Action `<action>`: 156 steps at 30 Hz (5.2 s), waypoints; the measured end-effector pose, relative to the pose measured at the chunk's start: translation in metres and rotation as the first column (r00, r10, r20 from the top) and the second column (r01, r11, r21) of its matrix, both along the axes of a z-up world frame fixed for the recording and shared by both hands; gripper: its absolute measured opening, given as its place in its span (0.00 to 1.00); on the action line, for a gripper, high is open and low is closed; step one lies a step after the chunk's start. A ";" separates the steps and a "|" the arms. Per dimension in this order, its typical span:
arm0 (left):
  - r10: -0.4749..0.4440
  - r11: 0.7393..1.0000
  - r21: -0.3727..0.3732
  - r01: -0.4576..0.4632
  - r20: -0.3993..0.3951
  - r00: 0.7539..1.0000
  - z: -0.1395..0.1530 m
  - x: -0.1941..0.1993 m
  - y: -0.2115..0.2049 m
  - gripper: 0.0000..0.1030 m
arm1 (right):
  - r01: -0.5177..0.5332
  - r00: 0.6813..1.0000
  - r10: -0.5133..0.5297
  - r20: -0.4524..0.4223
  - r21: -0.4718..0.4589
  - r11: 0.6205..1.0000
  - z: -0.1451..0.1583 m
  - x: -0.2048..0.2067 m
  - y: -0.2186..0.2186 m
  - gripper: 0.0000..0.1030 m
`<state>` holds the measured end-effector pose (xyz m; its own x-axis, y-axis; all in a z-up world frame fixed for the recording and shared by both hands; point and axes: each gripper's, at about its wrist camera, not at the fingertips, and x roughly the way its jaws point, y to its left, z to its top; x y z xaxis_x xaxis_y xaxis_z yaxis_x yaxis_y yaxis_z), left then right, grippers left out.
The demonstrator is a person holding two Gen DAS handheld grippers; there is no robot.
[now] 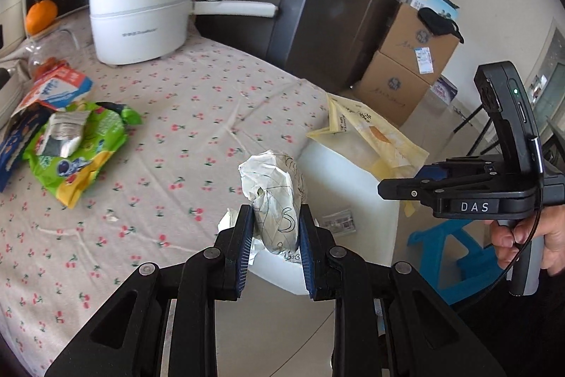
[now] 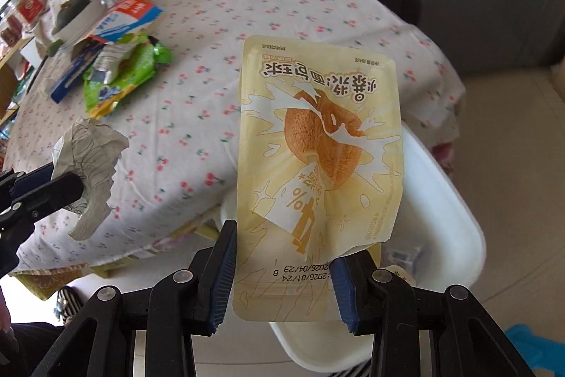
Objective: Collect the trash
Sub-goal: 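Carry the cream pouch toward the white bin with the right gripper while the left gripper holds the tissue, then open the left gripper to drop the tissue while the right gripper releases the cream pouch into the bin, then move both grippers back over the table toward the green snack bag, then grasp the white printed wrapper with the right gripper while the left gripper grasps the green bag, then carry the green bag and white wrapper to the bin and release the green bag with the left gripper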
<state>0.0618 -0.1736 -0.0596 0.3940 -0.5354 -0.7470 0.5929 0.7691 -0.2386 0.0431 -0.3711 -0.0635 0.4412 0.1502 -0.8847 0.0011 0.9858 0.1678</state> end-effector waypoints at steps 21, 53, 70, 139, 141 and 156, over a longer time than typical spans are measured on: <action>-0.087 0.986 0.135 0.093 -0.050 0.995 -0.074 0.013 -0.068 0.38 | 0.115 0.988 -0.118 -0.101 -0.032 0.993 -0.034 -0.032 -0.075 0.42; 0.122 0.979 0.158 -0.126 0.037 0.992 -0.002 -0.001 0.071 0.77 | 0.066 0.989 -0.069 -0.128 -0.022 0.998 -0.036 0.002 -0.017 0.76; 0.455 0.880 0.166 -0.444 -0.028 0.890 0.011 0.014 0.213 0.99 | -0.062 0.998 0.061 -0.032 -0.036 0.997 -0.011 0.043 0.098 0.81; 0.320 0.919 0.224 -0.325 0.057 0.946 -0.033 0.123 0.117 0.80 | -0.110 0.989 0.115 0.097 -0.057 0.992 0.008 0.121 0.115 0.09; 0.307 0.920 0.243 -0.308 0.040 0.951 -0.044 0.130 0.108 0.74 | -0.086 0.992 0.089 0.086 -0.040 0.996 0.006 0.119 0.098 0.09; 0.254 0.922 0.284 -0.263 0.068 0.965 -0.066 0.143 0.094 0.16 | -0.043 0.999 0.043 0.025 -0.001 0.999 -0.010 0.099 0.046 0.09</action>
